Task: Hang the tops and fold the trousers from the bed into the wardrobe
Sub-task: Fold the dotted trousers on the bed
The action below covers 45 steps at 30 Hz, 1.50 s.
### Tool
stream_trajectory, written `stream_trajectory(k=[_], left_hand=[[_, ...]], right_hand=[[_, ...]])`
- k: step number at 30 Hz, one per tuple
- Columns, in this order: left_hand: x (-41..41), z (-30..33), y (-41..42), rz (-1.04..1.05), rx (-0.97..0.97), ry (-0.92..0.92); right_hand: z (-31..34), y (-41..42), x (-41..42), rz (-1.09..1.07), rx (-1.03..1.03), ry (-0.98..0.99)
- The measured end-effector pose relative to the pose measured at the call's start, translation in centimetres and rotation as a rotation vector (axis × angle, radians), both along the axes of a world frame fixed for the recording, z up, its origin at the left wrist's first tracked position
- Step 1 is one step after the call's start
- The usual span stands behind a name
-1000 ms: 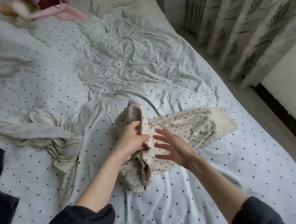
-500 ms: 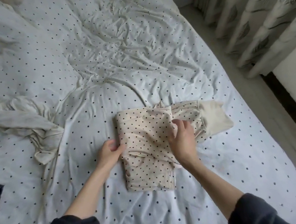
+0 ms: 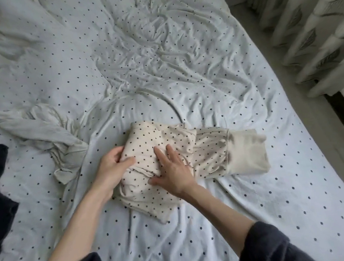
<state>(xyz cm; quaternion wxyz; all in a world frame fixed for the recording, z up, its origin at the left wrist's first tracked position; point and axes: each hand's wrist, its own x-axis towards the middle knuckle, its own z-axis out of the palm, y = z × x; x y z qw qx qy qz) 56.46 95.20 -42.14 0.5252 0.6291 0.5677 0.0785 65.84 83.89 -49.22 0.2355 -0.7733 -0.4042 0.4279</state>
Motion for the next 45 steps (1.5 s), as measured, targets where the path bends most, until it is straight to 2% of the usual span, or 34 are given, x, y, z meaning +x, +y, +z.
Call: stream_trajectory(k=[3,7,9,12,14,17,22,26,30,35,38,45], left_hand=[[0.6,2.3,1.3,-0.059,0.075,0.031],[3.4,3.1,-0.1,-0.209,0.147,0.105],[5.8,3.2,-2.5,-0.318,0.228,0.15],[9.3,2.8,-7.3,-0.543,0.273,0.159],[10.7,2.2,-10.2,-0.708,0.168,0.127],[11.5,0.8,-11.9,-0.82,0.017,0.077],[9.0,-2.9,-8.0,-0.546,0.08,0.141],[6.9,-6.0,-6.4,-0.336,-0.116,0.217],[6.9,-7.7,-6.0,-0.259,-0.231,0.146],[7.6,-7.9,-5.1,-0.241,-0.468,0.096],[7.8,-8.0,-4.4,-0.203,-0.567,0.102],[7.8,-6.5,-3.9,-0.226,-0.624,0.082]], right_hand=[[1.1,1.6,0.3,-0.043,0.075,0.239],[1.8,-1.5,2.9,-0.195,0.135,0.524],[1.7,-4.3,4.5,-0.349,0.141,0.668],[1.5,-8.4,7.2,-0.727,0.184,0.851],[1.1,-10.7,8.8,-0.864,0.191,0.819],[-0.1,-13.3,9.9,-0.922,0.098,0.572],[-2.0,-13.7,10.2,-0.986,-0.058,0.331],[-3.2,-13.0,10.9,-1.038,-0.107,0.138],[-3.4,-13.4,12.2,-1.092,-0.145,0.286],[-2.9,-13.9,14.0,-1.005,-0.13,0.615],[-2.6,-13.6,14.6,-0.955,-0.153,0.645],[-0.3,-14.3,14.3,-0.994,-0.142,0.692]])
